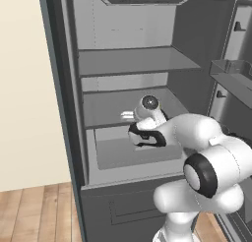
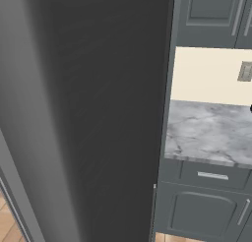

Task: Pick sweet potato from the fridge and place it on the plate on the counter.

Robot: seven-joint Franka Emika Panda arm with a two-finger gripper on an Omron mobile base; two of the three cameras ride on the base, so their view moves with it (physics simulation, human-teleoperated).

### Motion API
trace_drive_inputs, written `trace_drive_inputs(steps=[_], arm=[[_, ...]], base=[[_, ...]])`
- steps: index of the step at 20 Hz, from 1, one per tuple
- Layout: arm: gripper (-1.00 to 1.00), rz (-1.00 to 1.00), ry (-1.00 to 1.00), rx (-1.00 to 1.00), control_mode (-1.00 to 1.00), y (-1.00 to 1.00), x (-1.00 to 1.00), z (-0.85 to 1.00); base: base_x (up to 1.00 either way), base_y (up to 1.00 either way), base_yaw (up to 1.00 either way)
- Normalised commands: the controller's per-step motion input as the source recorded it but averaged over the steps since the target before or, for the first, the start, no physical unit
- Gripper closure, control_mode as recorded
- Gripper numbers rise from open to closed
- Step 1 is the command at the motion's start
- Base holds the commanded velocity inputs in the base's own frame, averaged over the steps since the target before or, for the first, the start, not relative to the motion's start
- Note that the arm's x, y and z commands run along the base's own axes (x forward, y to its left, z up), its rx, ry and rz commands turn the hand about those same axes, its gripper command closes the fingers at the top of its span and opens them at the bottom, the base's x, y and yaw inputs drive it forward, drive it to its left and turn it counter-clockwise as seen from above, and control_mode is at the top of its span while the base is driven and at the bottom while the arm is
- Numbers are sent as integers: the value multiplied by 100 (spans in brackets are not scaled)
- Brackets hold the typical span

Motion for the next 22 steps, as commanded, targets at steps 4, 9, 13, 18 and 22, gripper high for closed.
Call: trace_drive_inputs(steps=[4,9,13,18,22], arm=[[100,0,15,0,-100,-9,-74,67],[100,0,20,0,-100,-7,-73,65],[100,0,17,0,-100,-24,-97,34],[100,0,15,0,-100,-16,-81,10],[100,0,16,0,-100,-3,-48,14]], base=[[0,0,0],[0,0,0],[0,0,0],[0,0,0],[0,0,0]])
